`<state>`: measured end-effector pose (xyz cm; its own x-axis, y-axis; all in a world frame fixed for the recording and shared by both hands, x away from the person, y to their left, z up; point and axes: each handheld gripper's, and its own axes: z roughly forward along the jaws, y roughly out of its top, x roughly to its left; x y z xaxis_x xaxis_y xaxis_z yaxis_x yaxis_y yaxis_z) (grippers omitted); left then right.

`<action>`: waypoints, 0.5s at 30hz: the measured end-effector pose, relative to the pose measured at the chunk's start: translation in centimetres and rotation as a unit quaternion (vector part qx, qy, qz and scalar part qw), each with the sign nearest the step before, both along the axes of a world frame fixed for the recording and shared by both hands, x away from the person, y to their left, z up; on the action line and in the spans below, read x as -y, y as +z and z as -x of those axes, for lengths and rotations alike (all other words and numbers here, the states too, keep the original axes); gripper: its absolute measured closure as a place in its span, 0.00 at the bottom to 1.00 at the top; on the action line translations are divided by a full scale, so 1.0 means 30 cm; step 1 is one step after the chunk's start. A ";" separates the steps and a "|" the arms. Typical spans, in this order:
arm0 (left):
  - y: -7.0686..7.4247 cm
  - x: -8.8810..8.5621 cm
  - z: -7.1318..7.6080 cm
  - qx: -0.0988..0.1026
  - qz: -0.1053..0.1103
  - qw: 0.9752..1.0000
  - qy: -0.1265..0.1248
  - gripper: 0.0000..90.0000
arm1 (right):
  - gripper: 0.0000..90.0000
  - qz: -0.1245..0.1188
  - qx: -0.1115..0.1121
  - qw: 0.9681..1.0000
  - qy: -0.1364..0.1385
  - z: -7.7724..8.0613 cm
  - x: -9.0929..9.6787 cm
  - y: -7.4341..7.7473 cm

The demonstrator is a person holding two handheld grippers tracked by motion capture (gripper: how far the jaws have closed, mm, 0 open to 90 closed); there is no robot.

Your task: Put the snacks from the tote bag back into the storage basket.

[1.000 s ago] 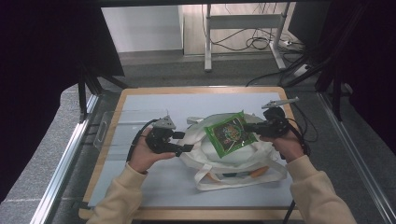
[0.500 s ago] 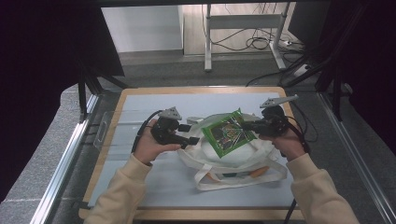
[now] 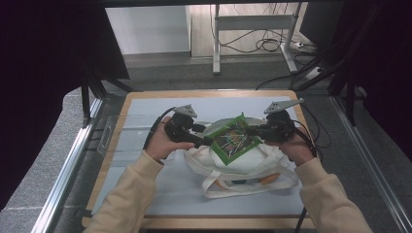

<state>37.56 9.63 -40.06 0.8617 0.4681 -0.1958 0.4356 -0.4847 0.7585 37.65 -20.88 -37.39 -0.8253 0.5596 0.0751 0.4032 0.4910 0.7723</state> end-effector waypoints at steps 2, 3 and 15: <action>0.000 0.015 -0.008 0.000 -0.012 1.000 -0.010 0.41 | 0.97 0.001 0.008 1.000 0.009 0.004 -0.009 0.002; -0.002 0.023 -0.010 -0.001 -0.016 1.000 -0.014 0.41 | 0.97 0.001 0.011 1.000 0.015 0.006 -0.014 0.003; -0.032 0.044 -0.019 -0.026 -0.033 0.998 -0.053 0.70 | 0.96 0.016 0.047 0.997 0.063 0.021 -0.065 0.008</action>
